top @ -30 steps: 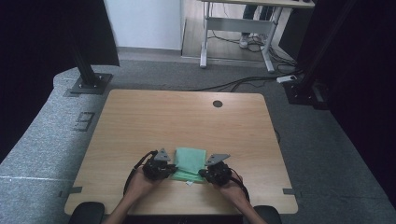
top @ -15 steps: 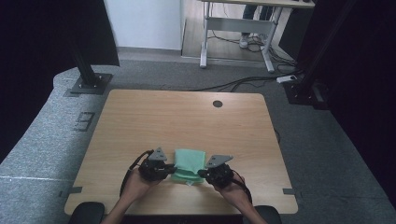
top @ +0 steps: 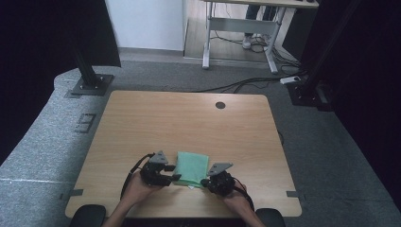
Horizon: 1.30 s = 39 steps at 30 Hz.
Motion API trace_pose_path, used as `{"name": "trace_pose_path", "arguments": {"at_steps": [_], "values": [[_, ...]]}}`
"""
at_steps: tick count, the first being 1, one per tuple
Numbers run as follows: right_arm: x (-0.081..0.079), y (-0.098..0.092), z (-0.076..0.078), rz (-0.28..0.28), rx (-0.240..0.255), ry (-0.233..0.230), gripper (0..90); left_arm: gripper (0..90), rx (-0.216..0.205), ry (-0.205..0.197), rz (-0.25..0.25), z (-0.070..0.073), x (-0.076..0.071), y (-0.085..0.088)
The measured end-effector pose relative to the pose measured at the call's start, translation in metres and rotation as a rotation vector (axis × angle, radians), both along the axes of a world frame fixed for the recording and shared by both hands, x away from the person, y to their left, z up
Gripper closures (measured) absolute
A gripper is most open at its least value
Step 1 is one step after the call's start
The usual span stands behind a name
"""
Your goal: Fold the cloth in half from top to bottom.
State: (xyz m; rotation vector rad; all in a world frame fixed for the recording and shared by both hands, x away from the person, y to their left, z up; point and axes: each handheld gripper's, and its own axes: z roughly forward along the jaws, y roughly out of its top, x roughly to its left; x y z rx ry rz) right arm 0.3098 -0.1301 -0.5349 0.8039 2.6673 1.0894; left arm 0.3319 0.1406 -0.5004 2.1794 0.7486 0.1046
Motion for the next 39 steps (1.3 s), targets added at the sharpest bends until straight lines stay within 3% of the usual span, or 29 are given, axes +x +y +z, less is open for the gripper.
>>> {"name": "trace_pose_path", "arguments": {"at_steps": [2,3,5,8,11,13,17,20,23,29,39], "values": [[0.0,0.0,-0.001,0.002,-0.001,0.0,86.9,41.6,0.005,-0.013,0.029,0.002,0.006,-0.004],[0.0,0.0,-0.001,0.001,-0.001,0.0,86.9,38.8,0.035,-0.023,0.045,0.0,0.009,-0.007],[-0.001,-0.001,-0.002,-0.001,-0.005,0.001,86.7,35.0,0.137,-0.021,0.072,-0.014,0.014,-0.014],[-0.002,-0.003,-0.002,-0.002,-0.006,0.007,85.8,33.3,0.17,-0.006,0.084,-0.028,0.012,-0.014],[-0.002,-0.008,0.003,-0.016,0.015,0.021,81.9,32.3,0.142,0.002,0.111,-0.034,0.008,-0.011],[-0.001,-0.012,0.01,-0.032,0.047,0.013,78.0,31.2,0.145,-0.006,0.118,-0.035,0.008,-0.011],[0.007,-0.013,0.017,-0.102,0.081,-0.022,59.2,30.4,0.14,-0.011,0.122,-0.036,0.007,-0.011],[0.012,-0.008,0.009,-0.148,0.066,-0.015,45.1,29.1,0.131,-0.015,0.133,-0.036,0.006,-0.01],[0.012,-0.002,-0.003,-0.181,0.011,-0.015,37.9,27.8,0.126,-0.017,0.133,-0.033,0.002,-0.005],[0.014,-0.001,-0.006,-0.198,-0.012,-0.032,35.3,26.6,0.128,0.005,0.154,-0.038,0.003,0.0],[0.033,-0.003,-0.008,-0.238,-0.03,-0.07,29.3,15.5,0.127,-0.048,0.197,-0.046,0.018,-0.002]]}}
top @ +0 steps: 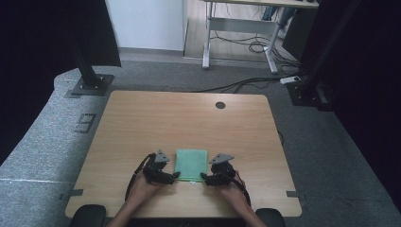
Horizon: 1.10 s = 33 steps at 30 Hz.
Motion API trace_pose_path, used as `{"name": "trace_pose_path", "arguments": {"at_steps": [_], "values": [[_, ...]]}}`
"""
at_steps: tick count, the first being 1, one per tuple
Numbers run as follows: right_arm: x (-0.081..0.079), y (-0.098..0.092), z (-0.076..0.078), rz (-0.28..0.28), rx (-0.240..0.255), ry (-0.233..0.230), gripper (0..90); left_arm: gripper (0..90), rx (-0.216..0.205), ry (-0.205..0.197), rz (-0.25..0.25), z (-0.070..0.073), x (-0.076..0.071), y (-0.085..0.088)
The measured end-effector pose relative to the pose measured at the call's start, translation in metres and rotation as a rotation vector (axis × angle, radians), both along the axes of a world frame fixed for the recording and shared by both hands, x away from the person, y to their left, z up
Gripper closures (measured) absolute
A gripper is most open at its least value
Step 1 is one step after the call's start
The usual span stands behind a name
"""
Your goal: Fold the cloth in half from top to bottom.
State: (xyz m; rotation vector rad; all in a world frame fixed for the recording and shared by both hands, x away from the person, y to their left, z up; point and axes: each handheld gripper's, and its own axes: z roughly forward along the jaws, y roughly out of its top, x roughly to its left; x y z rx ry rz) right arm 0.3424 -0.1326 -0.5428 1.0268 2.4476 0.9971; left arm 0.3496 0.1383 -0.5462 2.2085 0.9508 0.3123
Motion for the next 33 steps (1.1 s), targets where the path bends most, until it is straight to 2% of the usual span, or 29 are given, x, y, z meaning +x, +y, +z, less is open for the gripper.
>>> {"name": "trace_pose_path", "arguments": {"at_steps": [4,7,13,33], "values": [[0.012,-0.002,-0.002,-0.033,0.016,0.025,22.0,13.8,-0.005,-0.009,0.014,-0.001,0.009,0.001],[0.021,-0.004,-0.004,-0.05,0.041,0.043,20.5,11.5,-0.005,-0.009,0.028,-0.002,0.018,0.001],[0.032,-0.005,-0.005,-0.063,0.045,0.036,20.0,8.1,0.002,-0.005,0.041,-0.002,0.028,0.0],[0.062,-0.005,-0.008,-0.089,0.068,0.015,17.6,7.8,-0.002,-0.001,0.07,-0.002,0.062,0.001]]}}
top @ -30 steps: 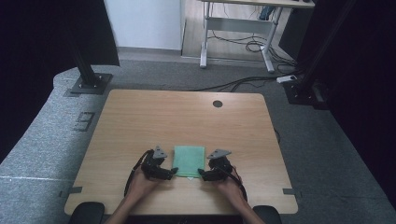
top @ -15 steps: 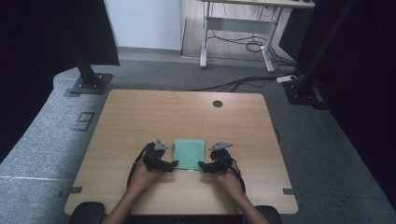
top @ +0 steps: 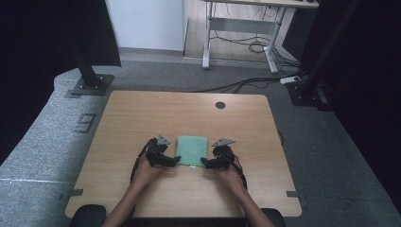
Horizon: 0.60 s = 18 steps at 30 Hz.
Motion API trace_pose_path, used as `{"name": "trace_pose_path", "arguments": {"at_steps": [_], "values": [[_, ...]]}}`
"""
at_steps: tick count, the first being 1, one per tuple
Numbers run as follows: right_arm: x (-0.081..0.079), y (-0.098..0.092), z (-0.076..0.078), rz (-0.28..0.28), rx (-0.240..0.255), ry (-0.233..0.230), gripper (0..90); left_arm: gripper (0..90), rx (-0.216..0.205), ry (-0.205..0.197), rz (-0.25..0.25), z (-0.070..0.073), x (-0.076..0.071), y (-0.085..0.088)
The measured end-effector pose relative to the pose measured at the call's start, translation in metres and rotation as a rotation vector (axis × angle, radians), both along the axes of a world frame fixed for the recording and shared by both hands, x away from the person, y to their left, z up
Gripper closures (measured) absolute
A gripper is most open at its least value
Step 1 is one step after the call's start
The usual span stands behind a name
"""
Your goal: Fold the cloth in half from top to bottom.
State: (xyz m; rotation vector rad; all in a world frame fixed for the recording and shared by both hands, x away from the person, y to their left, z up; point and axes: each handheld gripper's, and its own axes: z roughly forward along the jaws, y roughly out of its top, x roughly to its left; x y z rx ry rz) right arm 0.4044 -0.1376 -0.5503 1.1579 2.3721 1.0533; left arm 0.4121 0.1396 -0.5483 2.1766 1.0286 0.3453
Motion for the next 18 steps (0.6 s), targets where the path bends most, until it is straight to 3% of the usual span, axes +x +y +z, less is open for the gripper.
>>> {"name": "trace_pose_path", "arguments": {"at_steps": [18], "values": [[0.028,0.0,-0.003,-0.017,0.023,-0.027,15.2,7.8,0.001,-0.001,0.037,0.0,0.033,0.0]]}}
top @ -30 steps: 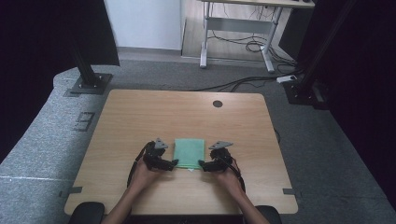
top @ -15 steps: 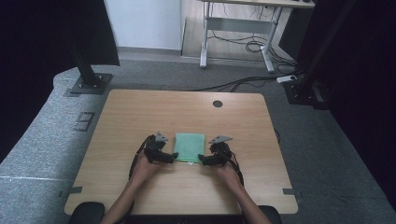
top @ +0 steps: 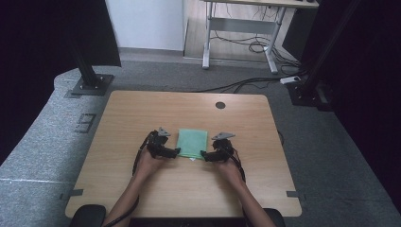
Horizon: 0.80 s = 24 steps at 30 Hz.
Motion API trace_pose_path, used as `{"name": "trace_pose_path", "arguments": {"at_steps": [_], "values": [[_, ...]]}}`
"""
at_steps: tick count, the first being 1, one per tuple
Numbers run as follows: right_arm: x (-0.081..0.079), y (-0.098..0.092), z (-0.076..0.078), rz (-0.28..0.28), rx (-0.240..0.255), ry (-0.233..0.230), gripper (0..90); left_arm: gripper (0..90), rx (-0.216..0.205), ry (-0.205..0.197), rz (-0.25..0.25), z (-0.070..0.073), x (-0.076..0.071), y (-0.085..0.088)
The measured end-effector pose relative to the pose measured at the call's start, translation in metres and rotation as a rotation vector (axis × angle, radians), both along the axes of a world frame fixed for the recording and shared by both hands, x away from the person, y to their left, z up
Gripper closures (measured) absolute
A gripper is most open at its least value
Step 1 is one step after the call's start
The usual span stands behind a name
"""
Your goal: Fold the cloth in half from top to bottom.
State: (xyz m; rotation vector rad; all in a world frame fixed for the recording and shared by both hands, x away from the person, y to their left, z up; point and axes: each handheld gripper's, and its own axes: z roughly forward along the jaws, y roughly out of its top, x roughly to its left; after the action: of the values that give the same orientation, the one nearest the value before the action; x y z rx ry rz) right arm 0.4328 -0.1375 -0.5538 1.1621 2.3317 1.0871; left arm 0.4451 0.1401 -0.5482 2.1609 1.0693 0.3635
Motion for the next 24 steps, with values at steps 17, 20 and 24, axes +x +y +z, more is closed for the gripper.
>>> {"name": "trace_pose_path", "arguments": {"at_steps": [17,20,24], "values": [[0.0099,-0.0004,0.0013,0.003,-0.004,0.014,14.6,9.9,-0.01,-0.002,0.016,0.0002,-0.0009,-0.0017],[0.0094,-0.0017,0.0022,0.004,0.01,0.013,14.9,11.9,-0.025,0.002,0.01,0.001,-0.0015,-0.0005],[0.0061,-0.004,0.0069,0.01,0.011,-0.002,15.1,12.4,-0.033,-0.006,0.014,0.0042,-0.004,-0.0013]]}}
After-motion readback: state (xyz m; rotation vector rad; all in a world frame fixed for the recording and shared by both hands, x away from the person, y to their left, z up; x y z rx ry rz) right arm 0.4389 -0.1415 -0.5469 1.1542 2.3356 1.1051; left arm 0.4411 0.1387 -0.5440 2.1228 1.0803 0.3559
